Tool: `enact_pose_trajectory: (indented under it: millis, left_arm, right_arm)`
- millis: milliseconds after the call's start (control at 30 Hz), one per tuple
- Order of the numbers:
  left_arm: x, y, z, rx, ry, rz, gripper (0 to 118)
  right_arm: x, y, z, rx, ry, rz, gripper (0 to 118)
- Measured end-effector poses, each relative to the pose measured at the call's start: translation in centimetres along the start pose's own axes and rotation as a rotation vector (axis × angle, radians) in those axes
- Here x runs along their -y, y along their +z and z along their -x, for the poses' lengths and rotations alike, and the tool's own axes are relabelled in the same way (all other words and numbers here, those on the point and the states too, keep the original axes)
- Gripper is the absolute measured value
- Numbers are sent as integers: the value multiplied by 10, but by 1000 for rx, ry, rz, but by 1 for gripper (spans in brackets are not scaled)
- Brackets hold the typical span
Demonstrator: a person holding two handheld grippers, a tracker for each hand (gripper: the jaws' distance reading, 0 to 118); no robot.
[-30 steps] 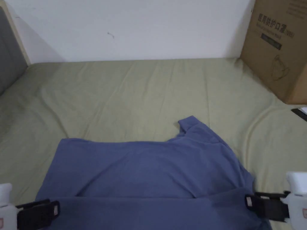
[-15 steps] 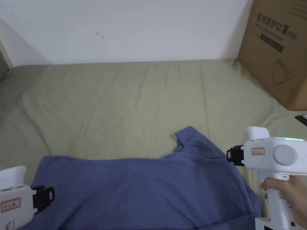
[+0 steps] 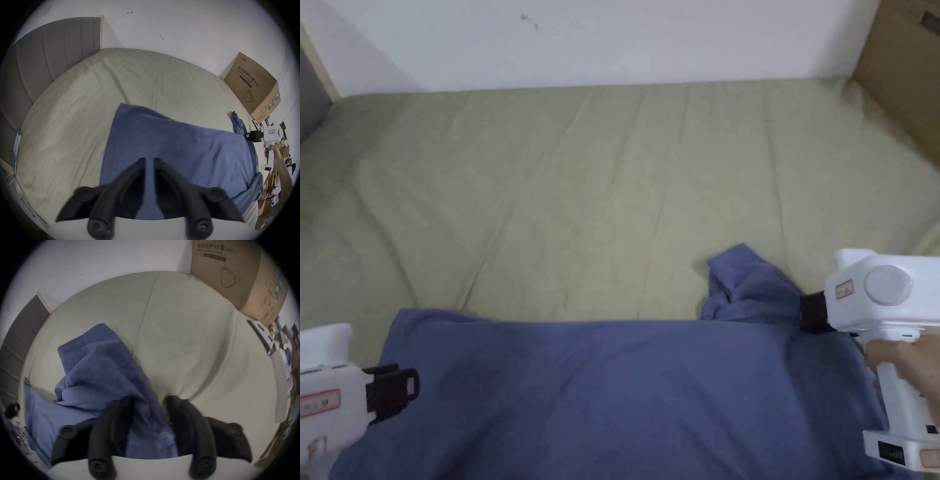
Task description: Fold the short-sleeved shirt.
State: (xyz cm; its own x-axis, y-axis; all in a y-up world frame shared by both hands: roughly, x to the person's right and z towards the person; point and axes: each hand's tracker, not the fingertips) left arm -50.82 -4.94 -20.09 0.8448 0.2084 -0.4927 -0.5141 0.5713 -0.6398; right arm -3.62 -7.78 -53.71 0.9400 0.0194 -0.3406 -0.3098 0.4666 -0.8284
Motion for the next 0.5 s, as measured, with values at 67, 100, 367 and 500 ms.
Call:
enact_pose_trajectory:
  millis: [67,100,367,500]
  left_arm:
    - [-14,-11,4,-25,-5,3,78]
    - [-16,-12,-8,-36,-14,-7,94]
    - [-73,-75,-3,-164,37,14,102]
    - [-77,-120,1,-202,97,143,91]
  right_arm:
    - [0,2,7,-32,70,-5,5]
    - [0,1,10,-43,80,5,4]
    - [-2,-3,13,-4,66,13,3]
    - [-3,-4,13,-10,61,19,3]
